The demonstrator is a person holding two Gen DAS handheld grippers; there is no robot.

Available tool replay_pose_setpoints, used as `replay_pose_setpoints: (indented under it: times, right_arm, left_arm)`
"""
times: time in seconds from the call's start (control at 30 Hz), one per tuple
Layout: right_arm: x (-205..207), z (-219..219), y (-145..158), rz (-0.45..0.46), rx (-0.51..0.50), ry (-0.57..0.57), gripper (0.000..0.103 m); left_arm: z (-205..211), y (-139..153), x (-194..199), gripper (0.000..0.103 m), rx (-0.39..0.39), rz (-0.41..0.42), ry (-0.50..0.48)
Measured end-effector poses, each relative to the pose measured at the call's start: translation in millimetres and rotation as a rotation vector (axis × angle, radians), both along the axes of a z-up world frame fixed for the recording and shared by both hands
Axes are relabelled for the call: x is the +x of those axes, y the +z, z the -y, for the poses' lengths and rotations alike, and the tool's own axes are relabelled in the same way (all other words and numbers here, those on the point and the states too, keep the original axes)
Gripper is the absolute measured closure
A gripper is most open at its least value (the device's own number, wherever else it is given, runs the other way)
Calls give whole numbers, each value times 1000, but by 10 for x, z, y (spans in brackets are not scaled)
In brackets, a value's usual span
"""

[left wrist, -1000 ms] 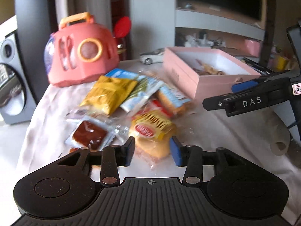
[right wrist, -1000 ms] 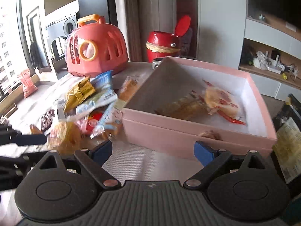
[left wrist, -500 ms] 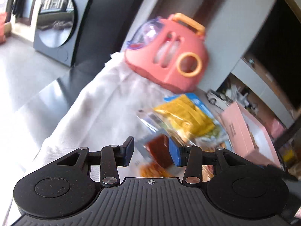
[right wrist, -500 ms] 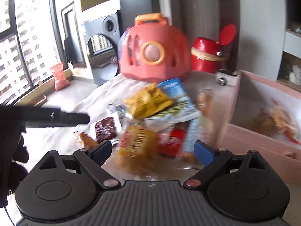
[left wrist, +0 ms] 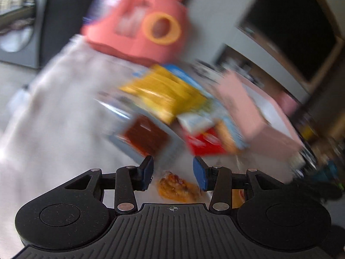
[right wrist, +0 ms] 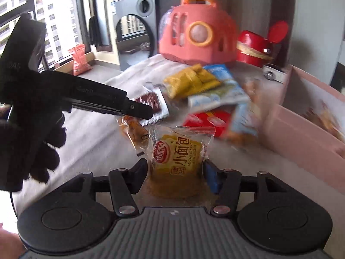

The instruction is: Organize snacks

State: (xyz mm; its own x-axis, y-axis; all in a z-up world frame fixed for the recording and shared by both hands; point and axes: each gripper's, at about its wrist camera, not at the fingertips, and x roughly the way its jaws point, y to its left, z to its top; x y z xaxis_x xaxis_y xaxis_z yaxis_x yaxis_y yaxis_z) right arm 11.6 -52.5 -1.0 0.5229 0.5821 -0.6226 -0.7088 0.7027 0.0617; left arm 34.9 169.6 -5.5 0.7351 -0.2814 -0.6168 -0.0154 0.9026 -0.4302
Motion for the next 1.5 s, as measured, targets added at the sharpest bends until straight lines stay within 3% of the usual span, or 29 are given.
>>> replay_pose_setpoints:
  times: [0.1,0.17,0.2,0.3,0.43,0.57,0.77,0.93,1.1,1.23,1.37,1.5]
  right_arm:
    - [-72,292,-21,42,-21,-81,46]
    - [-50,484,-46,50,-30,-148,45]
    - [-29,580,-59,51,-30,-193,40]
    - [52,852,-104,53,-21,-334,21]
    - [121,1143,-213,-22,70,-404,19]
    - [120,1233,-313,-57,130,-422,15]
    - [131,1223,-306,-55,136,-431,14]
    - [147,1196,-305,-53,126,-432,14]
    - [155,1173,-307,-50,114,-436,11]
    - [160,1161,-313,-48,106,-442,10]
    - [163,1164,-317,-49,105,-445,9]
    - [164,1156,-321,-48,98,-444,8]
  left_arm:
    - [195,-8,-3,58,-62,-10,-122]
    - [268,35,-43,58,-71,5,-150]
    - [273,74,-70,58,-69,20,-144]
    - [131,222,-129,58,-65,72,-35]
    - [-223,274,-54,58,-18,78,203]
    - [-439,137,177,58,-13,38,289]
    - [-162,38,203,58,38,2,140]
    - [40,6,2,58,-12,-47,-29]
    - [279,57,-168,58,27,-72,-179]
    - [442,126,-268,58,124,-52,-274]
    - [458,187,-255,58,156,-7,-259]
    - [371,195,-69,58,201,26,-154]
